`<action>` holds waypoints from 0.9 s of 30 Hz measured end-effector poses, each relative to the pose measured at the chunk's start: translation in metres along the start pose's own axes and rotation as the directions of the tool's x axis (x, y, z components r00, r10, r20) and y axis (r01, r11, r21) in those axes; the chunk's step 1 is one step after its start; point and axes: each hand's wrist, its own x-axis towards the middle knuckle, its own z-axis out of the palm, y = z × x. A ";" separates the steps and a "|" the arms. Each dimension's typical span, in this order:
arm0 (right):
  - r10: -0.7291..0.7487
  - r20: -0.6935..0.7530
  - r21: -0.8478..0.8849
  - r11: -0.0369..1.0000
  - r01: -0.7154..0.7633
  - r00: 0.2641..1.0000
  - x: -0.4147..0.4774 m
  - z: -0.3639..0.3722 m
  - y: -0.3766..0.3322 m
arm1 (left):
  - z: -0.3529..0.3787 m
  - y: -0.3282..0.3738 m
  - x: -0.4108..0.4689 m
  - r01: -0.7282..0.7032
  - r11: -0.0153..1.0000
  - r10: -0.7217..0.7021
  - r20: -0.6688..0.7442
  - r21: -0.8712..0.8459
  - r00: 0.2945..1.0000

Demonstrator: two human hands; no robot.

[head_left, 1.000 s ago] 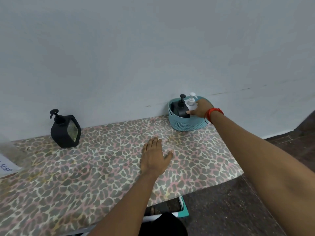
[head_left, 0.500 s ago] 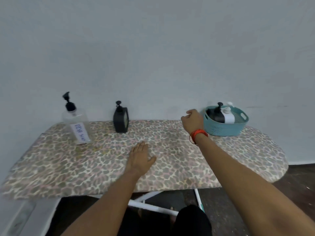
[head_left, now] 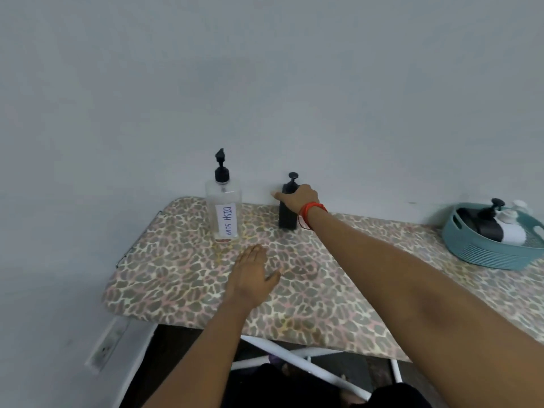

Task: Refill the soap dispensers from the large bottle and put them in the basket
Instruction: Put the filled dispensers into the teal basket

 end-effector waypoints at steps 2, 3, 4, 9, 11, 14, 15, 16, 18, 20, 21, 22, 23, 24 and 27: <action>0.022 -0.021 -0.006 1.000 -0.022 1.000 0.008 0.005 -0.002 | 0.002 0.000 0.002 -0.003 1.000 0.003 -0.006 0.012 1.000; 0.030 -0.042 -0.003 1.000 -0.031 0.999 0.010 0.007 -0.002 | 0.003 0.000 0.004 -0.002 1.000 0.002 -0.006 0.017 1.000; 0.031 -0.062 0.004 1.000 -0.031 0.998 0.012 0.008 0.000 | 0.004 0.000 0.005 0.000 1.000 0.000 -0.006 0.023 1.000; 0.045 -0.101 0.096 0.995 -0.035 0.994 0.007 -0.003 0.015 | 0.008 0.011 0.009 -0.006 0.998 0.007 -0.018 0.058 1.000; 0.048 -0.115 0.130 0.991 -0.033 0.992 0.003 -0.016 0.025 | 0.012 0.025 0.008 -0.021 0.998 0.022 -0.010 0.055 1.000; 0.047 -0.145 0.170 0.985 -0.022 0.988 -0.004 -0.051 0.045 | 0.025 0.057 0.010 -0.073 0.995 0.071 0.024 0.066 0.997; 0.043 -0.164 0.177 0.984 -0.014 0.986 -0.007 -0.067 0.053 | 0.031 0.070 0.012 -0.091 0.993 0.088 0.042 0.070 0.995; 0.040 -0.188 0.180 0.984 -0.006 0.981 -0.010 -0.084 0.061 | 0.038 0.084 0.014 -0.109 0.991 0.105 0.065 0.072 0.992; 0.035 -0.250 0.183 0.983 0.011 0.968 -0.017 -0.122 0.077 | 0.054 0.115 0.019 -0.153 0.985 0.144 0.112 0.077 0.983; 0.027 -0.315 0.176 0.984 0.030 0.949 -0.026 -0.162 0.093 | 0.073 0.147 0.022 -0.191 0.979 0.180 0.139 0.074 0.974; 0.021 -0.347 0.173 0.984 0.042 0.938 -0.031 -0.182 0.100 | 0.082 0.164 0.024 -0.210 0.975 0.198 0.153 0.067 0.968; 0.015 -0.383 0.168 0.984 0.054 0.924 -0.036 -0.203 0.106 | 0.091 0.181 0.025 -0.229 0.972 0.216 0.170 0.058 0.961; 0.006 -0.420 0.157 0.985 0.066 0.908 -0.040 -0.223 0.112 | 0.100 0.197 0.026 -0.249 0.967 0.236 0.189 0.049 0.953; -0.001 -0.457 0.143 0.987 0.074 0.890 -0.043 -0.243 0.118 | 0.109 0.214 0.027 -0.269 0.962 0.255 0.205 0.040 0.945; -0.002 -0.556 0.104 0.992 0.072 0.831 -0.049 -0.301 0.138 | 0.133 0.261 0.030 -0.317 0.948 0.305 0.240 0.012 0.922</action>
